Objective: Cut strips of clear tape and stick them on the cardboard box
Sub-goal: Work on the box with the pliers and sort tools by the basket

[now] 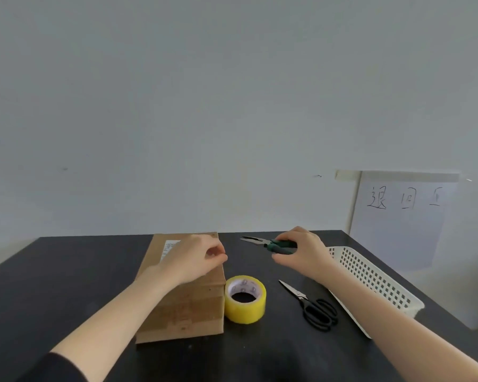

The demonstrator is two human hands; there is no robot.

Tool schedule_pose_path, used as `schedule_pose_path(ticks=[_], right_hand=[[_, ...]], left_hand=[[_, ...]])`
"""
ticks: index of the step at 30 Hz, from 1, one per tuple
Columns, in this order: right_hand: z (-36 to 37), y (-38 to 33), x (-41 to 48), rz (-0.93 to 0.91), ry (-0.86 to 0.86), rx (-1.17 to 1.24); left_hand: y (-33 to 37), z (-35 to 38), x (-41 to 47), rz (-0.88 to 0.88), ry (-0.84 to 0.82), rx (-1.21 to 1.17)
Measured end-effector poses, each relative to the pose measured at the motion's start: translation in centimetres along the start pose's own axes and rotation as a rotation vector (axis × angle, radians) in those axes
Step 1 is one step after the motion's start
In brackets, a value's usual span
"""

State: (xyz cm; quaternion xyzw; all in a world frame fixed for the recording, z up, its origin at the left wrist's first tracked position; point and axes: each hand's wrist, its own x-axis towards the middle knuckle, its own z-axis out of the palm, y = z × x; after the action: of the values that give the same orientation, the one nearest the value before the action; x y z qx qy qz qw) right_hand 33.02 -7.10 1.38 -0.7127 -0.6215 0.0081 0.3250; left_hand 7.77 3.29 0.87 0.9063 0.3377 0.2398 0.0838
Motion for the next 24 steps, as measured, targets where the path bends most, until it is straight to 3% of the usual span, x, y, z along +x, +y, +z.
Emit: schedule_pose_path(ticks=[9, 24], right_hand=[[3.9, -6.8, 0.3, -0.152, -0.130, 0.078], [7.5, -11.3, -0.3, -0.237, -0.313, 0.073]], left_hand=[[-6.1, -4.2, -4.6, -0.180, 0.075, -0.121], [-10.2, -3.6, -6.7, -0.191, 0.031, -0.062]])
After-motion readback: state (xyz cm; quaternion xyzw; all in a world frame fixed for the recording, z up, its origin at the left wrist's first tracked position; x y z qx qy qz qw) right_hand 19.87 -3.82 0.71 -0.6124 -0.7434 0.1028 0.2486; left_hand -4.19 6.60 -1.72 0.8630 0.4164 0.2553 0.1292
